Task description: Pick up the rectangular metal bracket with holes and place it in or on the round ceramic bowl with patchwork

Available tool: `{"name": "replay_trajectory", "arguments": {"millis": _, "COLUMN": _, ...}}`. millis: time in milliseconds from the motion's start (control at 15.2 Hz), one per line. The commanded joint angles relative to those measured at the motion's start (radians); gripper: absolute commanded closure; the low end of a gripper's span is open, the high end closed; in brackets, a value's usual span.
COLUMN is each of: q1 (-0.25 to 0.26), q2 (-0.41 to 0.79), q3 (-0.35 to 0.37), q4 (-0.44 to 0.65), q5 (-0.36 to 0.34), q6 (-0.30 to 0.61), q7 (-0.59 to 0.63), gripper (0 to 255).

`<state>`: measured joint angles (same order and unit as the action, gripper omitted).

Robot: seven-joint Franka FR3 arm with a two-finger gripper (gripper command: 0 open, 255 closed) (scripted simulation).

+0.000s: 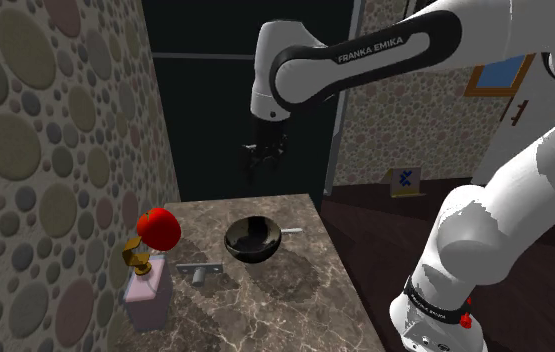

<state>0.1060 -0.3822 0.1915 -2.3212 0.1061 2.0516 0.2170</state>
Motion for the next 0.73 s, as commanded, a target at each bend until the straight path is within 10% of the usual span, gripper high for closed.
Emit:
{"name": "replay_trajectory", "arguments": {"millis": 0, "q1": 0.006, "q2": 0.064, "q3": 0.021, "q4": 0.015, "q5": -0.011, "q6": 0.038, "q7": 0.008, "gripper": 0}}
{"name": "replay_trajectory", "arguments": {"millis": 660, "q1": 0.049, "q2": 0.421, "q3": 0.116, "q4": 0.151, "q5": -0.137, "q6": 0.183, "q7": 0.101, "gripper": 0}}
